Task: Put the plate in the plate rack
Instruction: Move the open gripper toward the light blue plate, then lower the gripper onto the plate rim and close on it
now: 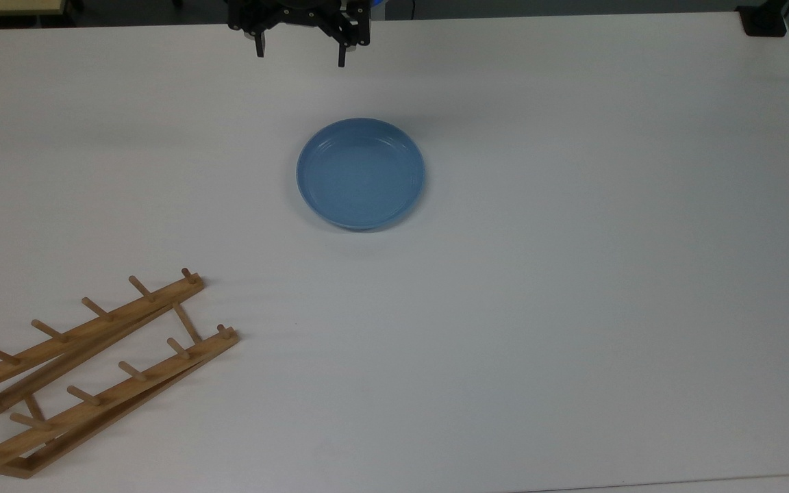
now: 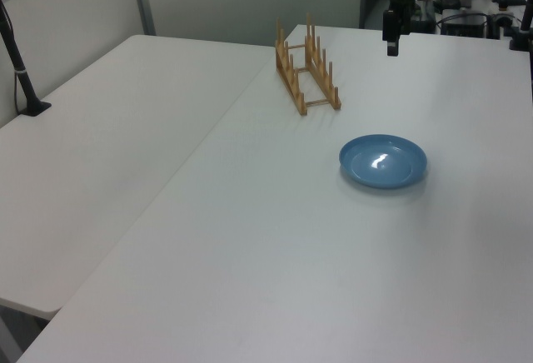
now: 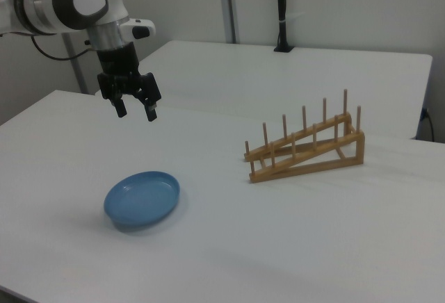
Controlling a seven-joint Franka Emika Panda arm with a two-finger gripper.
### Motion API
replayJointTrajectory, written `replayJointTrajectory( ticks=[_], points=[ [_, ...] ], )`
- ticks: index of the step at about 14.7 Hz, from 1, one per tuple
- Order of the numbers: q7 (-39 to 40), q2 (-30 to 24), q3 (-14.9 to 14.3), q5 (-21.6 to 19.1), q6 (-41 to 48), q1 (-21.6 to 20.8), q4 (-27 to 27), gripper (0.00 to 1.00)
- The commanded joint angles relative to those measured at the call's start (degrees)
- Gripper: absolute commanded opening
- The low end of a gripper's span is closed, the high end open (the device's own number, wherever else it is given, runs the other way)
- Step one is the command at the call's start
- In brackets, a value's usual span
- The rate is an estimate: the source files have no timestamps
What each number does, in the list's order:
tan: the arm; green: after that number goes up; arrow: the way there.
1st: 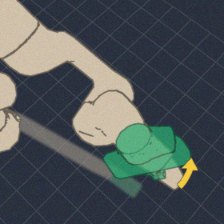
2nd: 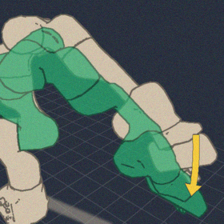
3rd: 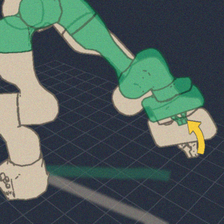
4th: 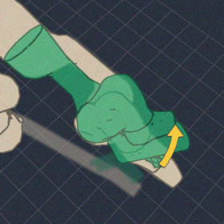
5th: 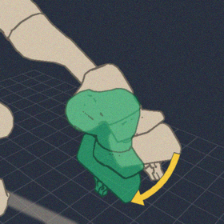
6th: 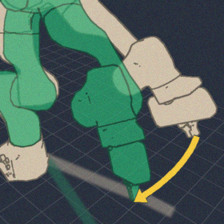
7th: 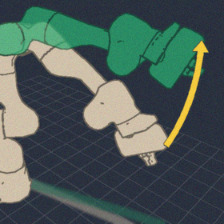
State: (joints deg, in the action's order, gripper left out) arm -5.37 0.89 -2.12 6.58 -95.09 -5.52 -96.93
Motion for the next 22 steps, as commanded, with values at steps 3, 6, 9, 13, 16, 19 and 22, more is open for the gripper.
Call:
replayJointTrajectory(
  ticks=[3,6,9,13,16,19,22],
  points=[
    [-0.17,0.7,-0.34,0.01,-0.18,-0.55,-0.72,1.0],
    [0.01,0.7,-0.34,0.01,-0.27,-0.55,-0.72,1.0],
    [1.06,0.78,-0.34,-0.08,-0.53,-0.46,-0.72,1.0],
    [10.25,2.1,-0.43,-0.08,-0.88,-0.11,-1.06,1.0],
    [23.0,7.17,-0.61,-0.08,-0.88,2.25,-1.16,1.0],
    [27.68,13.07,-0.61,0.01,-5.88,4.02,-2.55,0.99],
    [29.45,18.61,-0.61,0.53,-11.5,4.37,-3.35,0.65]
  ],
)
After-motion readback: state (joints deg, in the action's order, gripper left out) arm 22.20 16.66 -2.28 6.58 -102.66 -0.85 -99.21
